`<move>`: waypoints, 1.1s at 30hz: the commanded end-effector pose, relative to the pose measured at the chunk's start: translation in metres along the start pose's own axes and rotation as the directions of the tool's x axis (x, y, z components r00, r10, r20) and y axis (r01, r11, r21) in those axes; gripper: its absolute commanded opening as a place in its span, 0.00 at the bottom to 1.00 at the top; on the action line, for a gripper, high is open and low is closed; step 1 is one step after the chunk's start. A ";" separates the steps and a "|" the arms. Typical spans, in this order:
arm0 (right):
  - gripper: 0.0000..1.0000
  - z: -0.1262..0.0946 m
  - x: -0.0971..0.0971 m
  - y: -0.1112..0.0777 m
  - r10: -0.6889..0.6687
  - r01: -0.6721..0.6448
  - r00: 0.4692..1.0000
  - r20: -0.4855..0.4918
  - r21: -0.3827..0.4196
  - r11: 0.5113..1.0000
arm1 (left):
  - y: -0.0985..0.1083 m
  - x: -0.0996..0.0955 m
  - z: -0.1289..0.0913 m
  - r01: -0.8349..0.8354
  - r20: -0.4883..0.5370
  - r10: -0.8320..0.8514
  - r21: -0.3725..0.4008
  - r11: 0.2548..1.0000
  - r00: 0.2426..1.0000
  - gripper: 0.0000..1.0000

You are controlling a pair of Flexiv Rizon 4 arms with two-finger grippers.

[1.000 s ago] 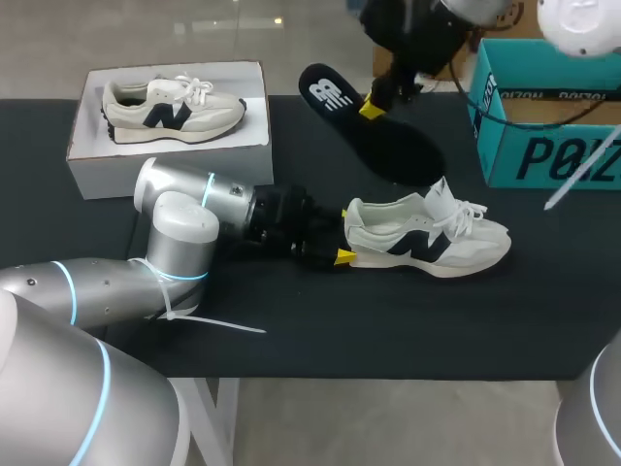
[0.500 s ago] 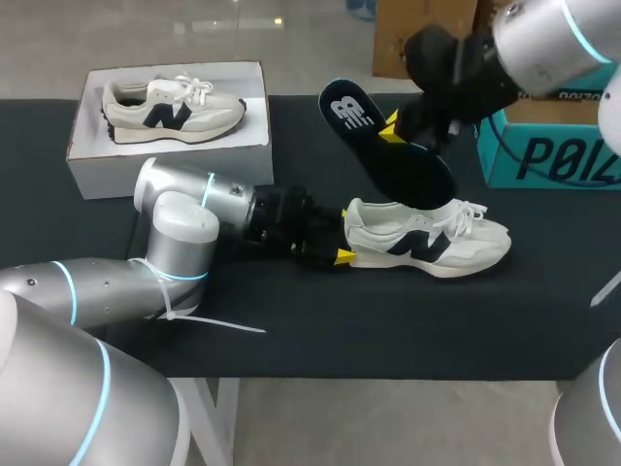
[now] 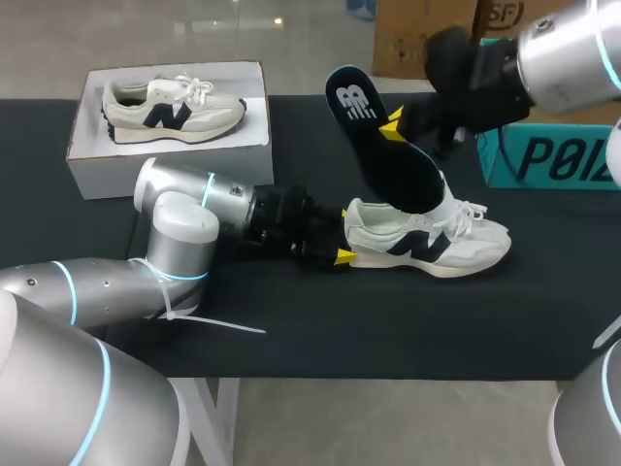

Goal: Take the shoe out of the shoebox, open the shoe tongue, remove and reinsert the insole, then place the shoe into the shoebox

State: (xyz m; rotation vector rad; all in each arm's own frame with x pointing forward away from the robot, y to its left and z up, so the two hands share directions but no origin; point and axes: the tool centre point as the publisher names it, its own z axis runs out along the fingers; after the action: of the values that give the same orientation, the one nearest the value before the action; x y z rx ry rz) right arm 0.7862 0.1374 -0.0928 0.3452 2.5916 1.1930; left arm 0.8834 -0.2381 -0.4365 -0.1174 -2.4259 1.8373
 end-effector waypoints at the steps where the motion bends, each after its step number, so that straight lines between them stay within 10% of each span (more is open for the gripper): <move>1: 0.00 -0.019 0.013 -0.008 0.005 -0.006 1.000 -0.011 -0.123 0.992 | 0.003 -0.001 0.001 0.001 -0.002 -0.001 -0.003 1.000 1.000 0.00; 7: 0.00 -0.039 0.028 -0.004 0.017 -0.036 0.996 -0.086 -0.214 0.976 | 0.003 -0.001 0.001 0.001 -0.002 -0.001 -0.003 1.000 1.000 0.00; 23: 0.00 -0.091 0.100 0.017 0.168 -0.181 0.981 -0.092 -0.160 0.970 | 0.003 -0.001 0.001 0.001 -0.002 -0.001 -0.003 1.000 1.000 0.00; 33: 0.00 -0.114 0.109 0.057 0.174 -0.187 0.981 -0.090 -0.167 0.968 | 0.003 -0.001 0.001 0.001 -0.002 -0.001 -0.003 1.000 1.000 0.00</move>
State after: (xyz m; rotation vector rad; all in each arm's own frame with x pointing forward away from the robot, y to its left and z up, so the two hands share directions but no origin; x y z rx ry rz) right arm 0.6530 0.1251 -0.0073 0.5143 2.5158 1.5424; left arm 0.8835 -0.2381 -0.4367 -0.1173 -2.4261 1.8372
